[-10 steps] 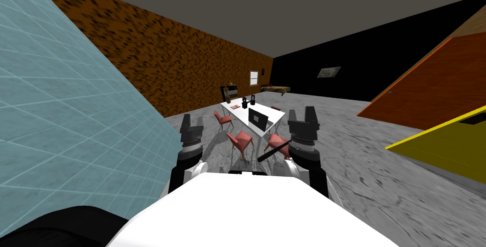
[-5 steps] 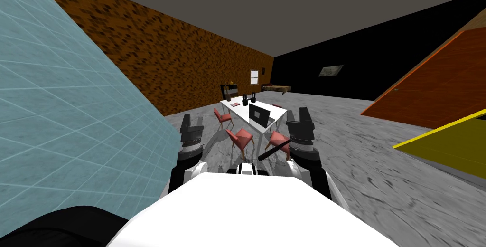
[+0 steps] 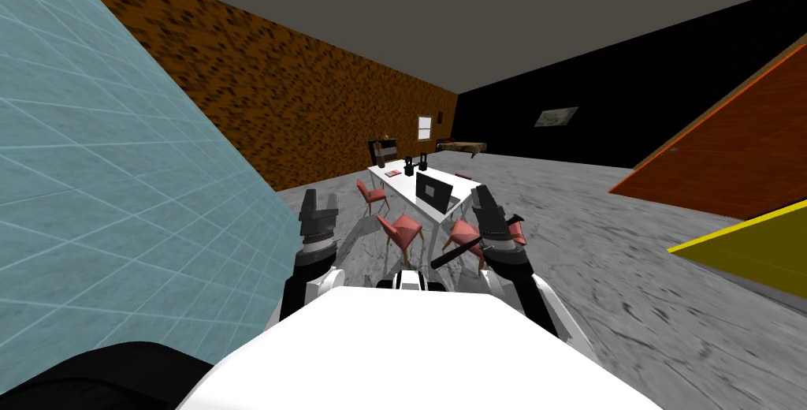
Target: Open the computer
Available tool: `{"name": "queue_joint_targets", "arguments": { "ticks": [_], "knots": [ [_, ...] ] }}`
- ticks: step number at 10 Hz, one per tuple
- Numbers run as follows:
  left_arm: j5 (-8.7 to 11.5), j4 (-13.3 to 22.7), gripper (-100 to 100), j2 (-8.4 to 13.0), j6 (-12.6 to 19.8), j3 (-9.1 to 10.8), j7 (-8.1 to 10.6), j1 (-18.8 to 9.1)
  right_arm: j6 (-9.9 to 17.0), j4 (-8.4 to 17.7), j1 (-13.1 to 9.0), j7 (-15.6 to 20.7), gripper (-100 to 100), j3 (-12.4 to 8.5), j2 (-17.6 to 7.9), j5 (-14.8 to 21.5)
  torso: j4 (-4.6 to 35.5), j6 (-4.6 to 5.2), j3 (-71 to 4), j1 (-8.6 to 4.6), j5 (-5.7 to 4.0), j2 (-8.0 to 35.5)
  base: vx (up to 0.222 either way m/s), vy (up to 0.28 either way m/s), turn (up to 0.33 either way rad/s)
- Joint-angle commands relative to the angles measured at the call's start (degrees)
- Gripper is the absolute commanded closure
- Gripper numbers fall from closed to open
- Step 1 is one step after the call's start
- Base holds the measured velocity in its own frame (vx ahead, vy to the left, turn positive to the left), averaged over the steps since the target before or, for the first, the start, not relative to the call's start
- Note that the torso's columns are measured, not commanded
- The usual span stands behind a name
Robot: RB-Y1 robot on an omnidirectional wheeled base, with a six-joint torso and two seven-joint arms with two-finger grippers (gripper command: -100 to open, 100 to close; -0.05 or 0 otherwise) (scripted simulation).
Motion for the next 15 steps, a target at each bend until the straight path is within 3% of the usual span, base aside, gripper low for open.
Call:
{"name": "queue_joint_targets", "arguments": {
  "ticks": [1,15],
  "knots": [
    [0.00,0.00,0,0.00,0.00,0.00,0.00,0.00,1.08,2.24,-0.56,3.11,-100,-1.51,-2.74,3.25,0.00,0.00,0.00,0.02,0.00,0.01,0.029,0.025,0.045],
    [0.00,0.00,0,0.00,0.00,0.00,0.00,0.00,5.69,13.77,-2.44,17.95,-100,-9.03,-15.66,19.06,0.01,-0.01,0.01,0.01,0.00,0.02,0.028,0.024,0.044]
  ]
}}
